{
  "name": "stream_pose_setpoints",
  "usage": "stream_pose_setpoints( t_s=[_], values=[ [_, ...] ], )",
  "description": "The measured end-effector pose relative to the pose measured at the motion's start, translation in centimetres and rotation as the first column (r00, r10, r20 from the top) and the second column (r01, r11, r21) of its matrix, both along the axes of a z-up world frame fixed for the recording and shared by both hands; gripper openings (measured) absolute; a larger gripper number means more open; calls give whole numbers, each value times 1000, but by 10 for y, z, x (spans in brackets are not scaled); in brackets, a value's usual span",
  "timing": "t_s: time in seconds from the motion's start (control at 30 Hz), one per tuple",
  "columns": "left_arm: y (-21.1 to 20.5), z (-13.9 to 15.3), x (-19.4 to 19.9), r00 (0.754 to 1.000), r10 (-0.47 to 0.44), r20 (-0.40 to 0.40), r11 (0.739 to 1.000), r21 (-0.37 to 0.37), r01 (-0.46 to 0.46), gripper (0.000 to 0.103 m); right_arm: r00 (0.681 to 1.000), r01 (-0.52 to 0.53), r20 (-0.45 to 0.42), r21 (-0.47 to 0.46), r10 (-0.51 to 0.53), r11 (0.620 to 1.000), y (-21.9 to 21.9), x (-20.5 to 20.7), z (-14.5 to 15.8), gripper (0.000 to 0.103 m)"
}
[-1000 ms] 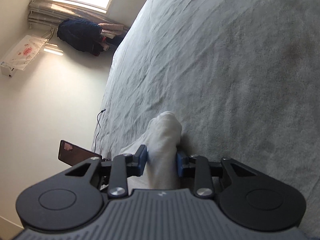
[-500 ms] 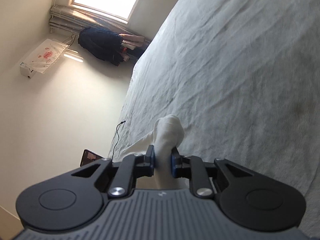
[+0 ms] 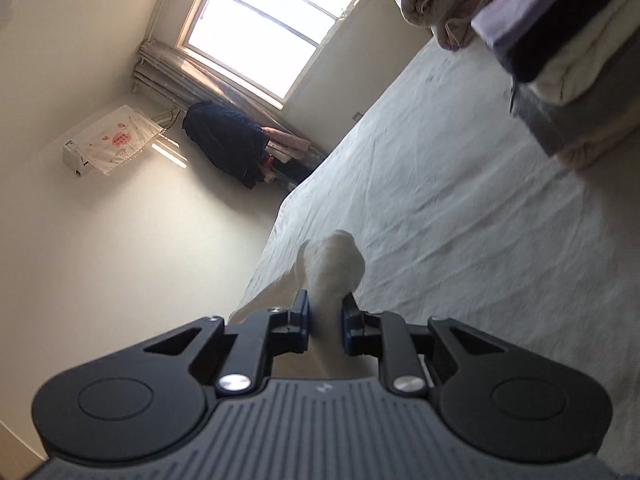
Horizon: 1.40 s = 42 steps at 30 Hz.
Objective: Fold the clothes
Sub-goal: 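Carry the held pants bundle with the left gripper onto the clothes stack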
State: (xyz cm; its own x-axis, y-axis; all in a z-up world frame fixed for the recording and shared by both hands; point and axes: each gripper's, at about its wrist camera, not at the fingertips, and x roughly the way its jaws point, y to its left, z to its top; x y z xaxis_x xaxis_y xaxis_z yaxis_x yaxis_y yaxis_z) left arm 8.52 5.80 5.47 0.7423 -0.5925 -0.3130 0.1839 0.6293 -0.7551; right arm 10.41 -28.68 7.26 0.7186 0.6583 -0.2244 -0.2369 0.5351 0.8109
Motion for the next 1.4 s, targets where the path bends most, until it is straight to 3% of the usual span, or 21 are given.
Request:
stream_pose_setpoints(
  t_s=[0.4,0.77,1.1,1.4],
  values=[
    [-137,50,74,988,-113,100,993,-12,115,16,980,154,138,-57,-145,986,-113,23,45,19],
    [-218,77,132,976,-157,152,986,-33,164,16,953,247,209,-106,-221,963,-190,61,79,19],
    [-264,67,184,978,-165,125,986,-16,168,16,945,294,200,-170,-259,941,-226,113,72,19],
    [-289,32,235,994,-98,57,994,47,96,17,948,308,158,-239,-276,921,-232,172,34,19]
  ],
)
